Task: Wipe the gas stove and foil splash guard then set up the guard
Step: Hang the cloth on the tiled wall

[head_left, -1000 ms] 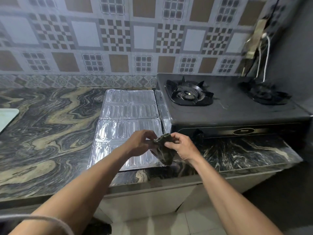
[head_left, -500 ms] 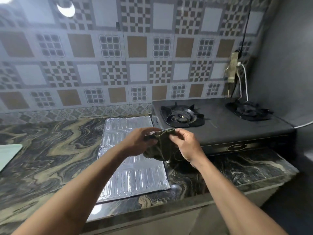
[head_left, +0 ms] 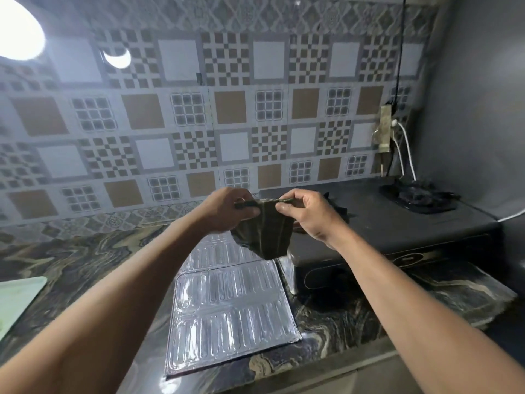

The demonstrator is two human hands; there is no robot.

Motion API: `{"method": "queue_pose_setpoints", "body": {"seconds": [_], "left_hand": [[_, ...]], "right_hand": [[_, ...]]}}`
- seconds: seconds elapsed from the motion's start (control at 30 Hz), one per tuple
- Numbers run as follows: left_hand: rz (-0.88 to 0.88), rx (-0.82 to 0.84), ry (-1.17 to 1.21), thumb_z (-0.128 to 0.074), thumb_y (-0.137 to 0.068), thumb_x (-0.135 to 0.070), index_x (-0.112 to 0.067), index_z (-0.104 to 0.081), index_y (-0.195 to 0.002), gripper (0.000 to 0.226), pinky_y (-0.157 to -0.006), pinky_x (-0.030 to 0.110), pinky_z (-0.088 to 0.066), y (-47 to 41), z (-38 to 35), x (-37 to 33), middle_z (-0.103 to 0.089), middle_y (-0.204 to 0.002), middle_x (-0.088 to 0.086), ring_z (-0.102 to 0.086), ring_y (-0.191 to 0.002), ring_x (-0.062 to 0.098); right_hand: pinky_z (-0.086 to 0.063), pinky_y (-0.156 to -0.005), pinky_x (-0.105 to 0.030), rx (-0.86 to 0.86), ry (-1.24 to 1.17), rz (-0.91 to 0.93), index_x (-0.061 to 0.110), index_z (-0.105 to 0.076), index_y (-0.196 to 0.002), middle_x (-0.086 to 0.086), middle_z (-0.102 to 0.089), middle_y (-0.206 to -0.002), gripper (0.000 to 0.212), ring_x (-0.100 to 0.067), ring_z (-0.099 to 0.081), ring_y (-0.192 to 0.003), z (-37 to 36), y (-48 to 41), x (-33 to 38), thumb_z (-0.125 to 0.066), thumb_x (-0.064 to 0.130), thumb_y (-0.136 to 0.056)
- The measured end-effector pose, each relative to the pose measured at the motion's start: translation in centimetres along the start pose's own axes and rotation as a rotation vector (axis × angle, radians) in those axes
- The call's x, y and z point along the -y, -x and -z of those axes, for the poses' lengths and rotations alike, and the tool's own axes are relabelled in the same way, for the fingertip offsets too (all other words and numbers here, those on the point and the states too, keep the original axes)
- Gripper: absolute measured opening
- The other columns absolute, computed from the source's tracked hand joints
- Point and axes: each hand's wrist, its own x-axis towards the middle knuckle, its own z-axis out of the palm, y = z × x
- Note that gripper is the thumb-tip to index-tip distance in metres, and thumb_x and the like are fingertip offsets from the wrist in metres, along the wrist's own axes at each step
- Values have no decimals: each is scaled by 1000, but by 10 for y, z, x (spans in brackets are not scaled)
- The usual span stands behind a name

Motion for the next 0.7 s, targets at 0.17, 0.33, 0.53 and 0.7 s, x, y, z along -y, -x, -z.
{"method": "queue_pose_setpoints", "body": {"seconds": [0.17, 0.33, 0.53, 0.7], "left_hand": [[46, -44, 91, -69, -91, -27, -22, -69, -91, 6, -70, 32, -54, -23, 42, 11, -72, -82, -3, -66, -77, 15], [83, -159, 180, -69, -91, -23, -28, -72, -93, 7, -72, 25, -57, -56, 78, 33, -72, -85, -10, -68, -81, 10], [98, -262, 277, -71, -89, -11, -16, -70, -97, 9, -79, 42, -61, -107, 113, 65, -77, -85, 0, -73, -82, 18], [51, -298, 217, -71, -88, -9, -22, -69, -104, 21, -70, 30, -58, -154, 140, 94, -76, -87, -5, -72, -83, 13]], "right_hand": [[-57, -86, -54, 2, -23, 29, 17, -71, -89, -12, -74, -92, 2, -32, -71, -93, 0, -48, 19, -72, 19, -89], [-61, -78, -38, 34, -18, 145, 13, -70, -99, -11, -73, -94, 8, -26, -71, -90, -6, -112, 41, -70, 12, -91], [-59, -65, -27, 152, -35, 271, 14, -72, -103, -9, -73, -96, 16, -16, -71, -82, -9, -198, 59, -69, 6, -90], [-62, -75, -38, 267, 25, 328, 20, -74, -113, 2, -75, -105, 28, -16, -72, -91, -10, -272, 59, -66, 3, -92]]}}
